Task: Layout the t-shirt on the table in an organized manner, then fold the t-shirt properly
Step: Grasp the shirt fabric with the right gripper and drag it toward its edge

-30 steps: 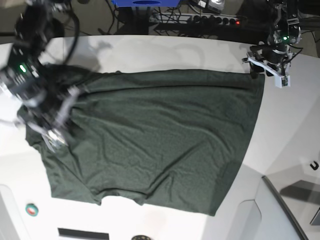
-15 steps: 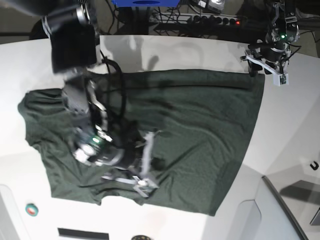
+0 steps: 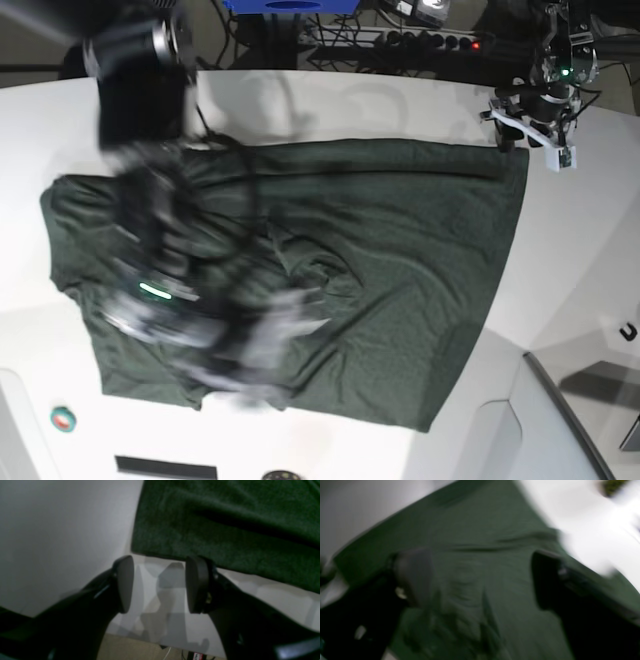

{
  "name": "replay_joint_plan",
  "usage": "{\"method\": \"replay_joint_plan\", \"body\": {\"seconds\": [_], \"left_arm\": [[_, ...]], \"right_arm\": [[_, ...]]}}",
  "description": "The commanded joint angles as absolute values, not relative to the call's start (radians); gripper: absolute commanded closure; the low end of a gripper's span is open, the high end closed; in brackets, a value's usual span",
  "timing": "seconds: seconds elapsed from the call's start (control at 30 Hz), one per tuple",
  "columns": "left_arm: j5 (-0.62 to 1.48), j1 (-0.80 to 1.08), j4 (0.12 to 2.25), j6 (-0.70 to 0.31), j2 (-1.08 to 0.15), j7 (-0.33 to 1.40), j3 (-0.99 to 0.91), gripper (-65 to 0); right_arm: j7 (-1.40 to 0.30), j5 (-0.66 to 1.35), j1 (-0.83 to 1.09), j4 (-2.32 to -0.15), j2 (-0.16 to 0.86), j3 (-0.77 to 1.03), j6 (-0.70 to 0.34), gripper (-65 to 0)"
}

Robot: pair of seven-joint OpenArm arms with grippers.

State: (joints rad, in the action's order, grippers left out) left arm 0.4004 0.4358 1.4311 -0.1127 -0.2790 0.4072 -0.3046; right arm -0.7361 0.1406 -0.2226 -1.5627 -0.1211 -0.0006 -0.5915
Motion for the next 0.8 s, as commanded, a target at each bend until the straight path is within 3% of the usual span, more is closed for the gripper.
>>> {"method": "replay_joint_plan", "body": {"seconds": [0.0, 0.07, 0.23, 0.33, 0.53, 0.77], "left_arm": [[0.406, 0.437, 1.443, -0.116, -0.292, 0.39, -0.309, -31.4], [0.409, 0.437, 1.445, -0.116, -0.292, 0.39, -0.317, -31.4], [0.412, 0.43, 1.448, -0.116, -0.291, 0.39, -0.314, -32.1], [0.412, 0.427, 1.448, -0.116, -0.291, 0.39, -0.311, -32.3], [0.414, 0.41, 1.445, -0.116, -0.277, 0.39, -0.321, -32.4], [0.415, 0.41, 1.44, -0.116, -0.269, 0.39, -0.352, -32.4]], "right_arm": [[-0.754, 0.136, -0.182, -1.624, -0.122, 0.085, -0.587, -48.2], [-0.776, 0.142, -0.065, -1.724, -0.14, 0.292, -0.553, -43.2], [-0.776, 0.369, 0.099, -1.735, -0.142, 0.707, -0.443, -57.5], [-0.777, 0.495, 0.102, -1.61, -0.104, 0.897, -0.444, -59.4], [-0.777, 0.61, 0.024, -1.218, 0.054, 0.974, -0.444, -59.3], [-0.777, 0.628, -0.013, -1.084, 0.081, 0.961, -0.446, -59.3]]}}
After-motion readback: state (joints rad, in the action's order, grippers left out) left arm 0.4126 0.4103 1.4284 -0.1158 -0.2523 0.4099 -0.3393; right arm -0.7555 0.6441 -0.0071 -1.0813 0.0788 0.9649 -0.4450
